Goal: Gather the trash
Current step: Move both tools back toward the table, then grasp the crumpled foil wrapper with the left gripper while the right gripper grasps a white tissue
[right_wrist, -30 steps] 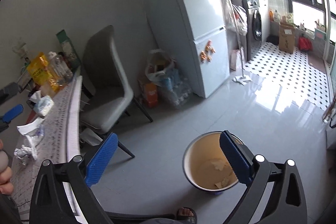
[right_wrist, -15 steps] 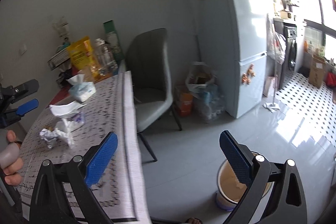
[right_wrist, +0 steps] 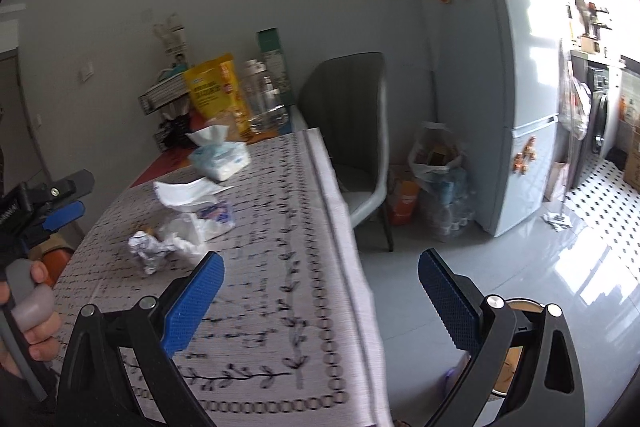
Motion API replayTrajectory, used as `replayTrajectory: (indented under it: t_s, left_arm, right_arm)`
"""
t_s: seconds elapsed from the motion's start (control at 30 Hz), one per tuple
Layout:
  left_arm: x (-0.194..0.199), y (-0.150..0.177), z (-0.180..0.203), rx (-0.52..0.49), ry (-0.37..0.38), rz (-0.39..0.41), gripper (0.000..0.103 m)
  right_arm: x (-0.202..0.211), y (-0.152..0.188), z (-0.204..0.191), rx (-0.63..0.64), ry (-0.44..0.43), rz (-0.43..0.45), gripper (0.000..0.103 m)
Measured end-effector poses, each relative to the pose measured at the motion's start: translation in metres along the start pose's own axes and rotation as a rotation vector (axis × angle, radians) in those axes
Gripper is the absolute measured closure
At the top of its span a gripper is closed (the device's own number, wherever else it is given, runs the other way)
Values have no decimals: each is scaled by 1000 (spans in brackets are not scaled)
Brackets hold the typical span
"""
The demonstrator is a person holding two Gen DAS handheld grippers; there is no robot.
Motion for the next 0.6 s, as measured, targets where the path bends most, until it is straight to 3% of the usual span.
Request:
replayTrajectory:
  t_s: [0.1,0.47,0.6]
  left_arm:
    - [4,-3,-18,34,10,-11,6]
    - [5,3,-90,164,-86,-24,6]
    - [-11,2,-107,188,-92,-67,15]
  right_arm:
    - [-2,-2,-13,21,-39,0,8]
    - [-13,0,-49,101,-142,-53,8]
    - [-16,4,-52,93,-128,-71,8]
Point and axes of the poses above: each gripper's, at about its wrist camera, not at the fingertips, and x roughly against the way its jaws point, z to its right, y to its underside, the point moved 1 cm from there along -x, roughly the way its jaws point, and after that the axes turned 11 degrees about x, right-handed, at the moved point
